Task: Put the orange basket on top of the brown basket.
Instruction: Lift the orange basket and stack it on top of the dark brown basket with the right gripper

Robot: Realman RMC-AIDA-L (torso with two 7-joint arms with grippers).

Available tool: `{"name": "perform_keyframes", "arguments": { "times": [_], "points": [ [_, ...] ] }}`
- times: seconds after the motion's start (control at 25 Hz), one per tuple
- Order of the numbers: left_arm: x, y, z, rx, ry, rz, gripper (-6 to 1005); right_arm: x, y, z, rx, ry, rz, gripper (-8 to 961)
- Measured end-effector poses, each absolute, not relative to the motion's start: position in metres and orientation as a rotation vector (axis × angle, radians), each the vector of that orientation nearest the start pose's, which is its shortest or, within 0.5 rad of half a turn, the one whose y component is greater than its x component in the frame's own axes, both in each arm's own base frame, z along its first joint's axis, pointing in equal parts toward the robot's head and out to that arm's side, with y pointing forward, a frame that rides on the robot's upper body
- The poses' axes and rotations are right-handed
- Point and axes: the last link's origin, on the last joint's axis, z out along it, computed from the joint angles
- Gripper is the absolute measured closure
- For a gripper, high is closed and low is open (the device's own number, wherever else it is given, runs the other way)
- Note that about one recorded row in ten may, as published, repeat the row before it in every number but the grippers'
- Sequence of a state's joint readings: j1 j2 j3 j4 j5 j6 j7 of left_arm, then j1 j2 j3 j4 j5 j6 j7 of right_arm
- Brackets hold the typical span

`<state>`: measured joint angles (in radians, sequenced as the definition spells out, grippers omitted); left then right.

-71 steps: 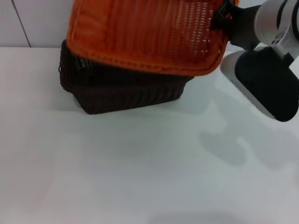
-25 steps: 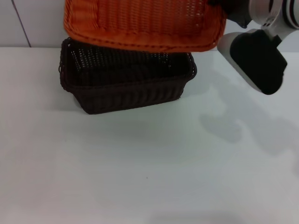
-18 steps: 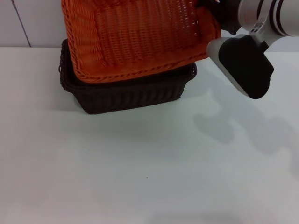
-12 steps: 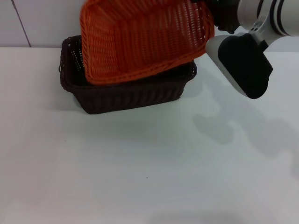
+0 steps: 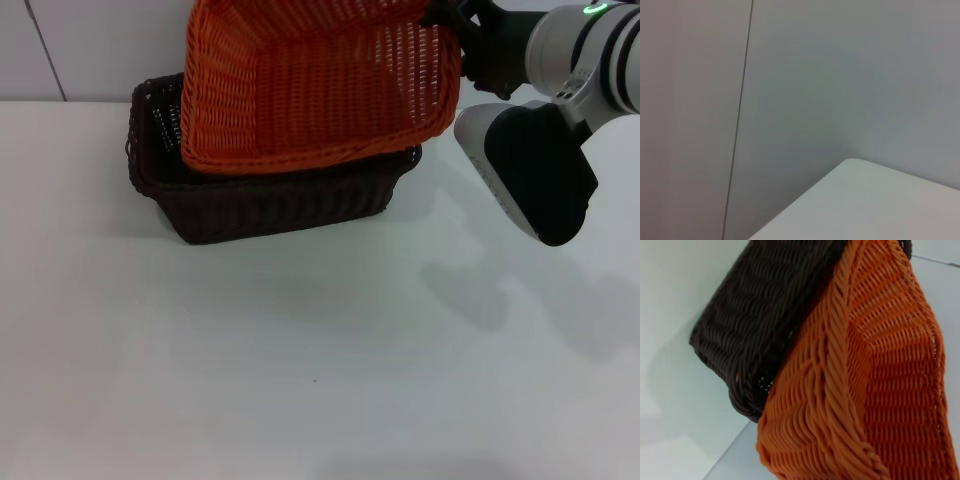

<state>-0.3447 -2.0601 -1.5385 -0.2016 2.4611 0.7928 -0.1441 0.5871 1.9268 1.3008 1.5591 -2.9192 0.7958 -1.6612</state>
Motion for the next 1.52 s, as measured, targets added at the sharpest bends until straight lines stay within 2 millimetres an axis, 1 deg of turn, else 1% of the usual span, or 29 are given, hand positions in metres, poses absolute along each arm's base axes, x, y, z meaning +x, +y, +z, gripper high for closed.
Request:
{"name": "perform_keyframes", "arguments": {
  "times": [0.16,0.32,0.48,0.72,0.84,1.04,1.2,1.4,1.48,1.52],
  "points": [
    [-0.431,0.307,0.038,-1.104,-0.988,-0.459,245,0.091,0.416,0.017,-1.801,-1.373,-0.808,331],
    [-0.432,0.303,0.035,-1.100,-0.996,-0.455,245,0.090,0.417,0.018,-1.779,-1.383,-0.799,337],
    [-0.434,0.299,0.034,-1.095,-1.003,-0.452,245,0.090,0.418,0.016,-1.767,-1.398,-0.793,359],
    [-0.435,0.297,0.033,-1.085,-1.018,-0.468,245,0.091,0.427,0.012,-1.714,-1.424,-0.762,389],
    [-0.435,0.296,0.033,-1.086,-1.018,-0.468,246,0.091,0.427,0.010,-1.708,-1.433,-0.759,402],
    [-0.435,0.296,0.032,-1.085,-1.022,-0.468,246,0.098,0.426,0.003,-1.732,-1.450,-0.774,423],
    [-0.436,0.295,0.032,-1.081,-1.028,-0.470,246,0.107,0.430,0.000,-1.727,-1.447,-0.778,438],
    [-0.437,0.293,0.031,-1.084,-1.033,-0.465,247,0.112,0.432,-0.002,-1.723,-1.444,-0.780,271],
    [-0.438,0.292,0.031,-1.084,-1.036,-0.460,247,0.111,0.429,-0.001,-1.721,-1.440,-0.768,205],
    [-0.439,0.292,0.031,-1.084,-1.037,-0.458,247,0.110,0.422,0.000,-1.721,-1.436,-0.752,173]
  ]
}}
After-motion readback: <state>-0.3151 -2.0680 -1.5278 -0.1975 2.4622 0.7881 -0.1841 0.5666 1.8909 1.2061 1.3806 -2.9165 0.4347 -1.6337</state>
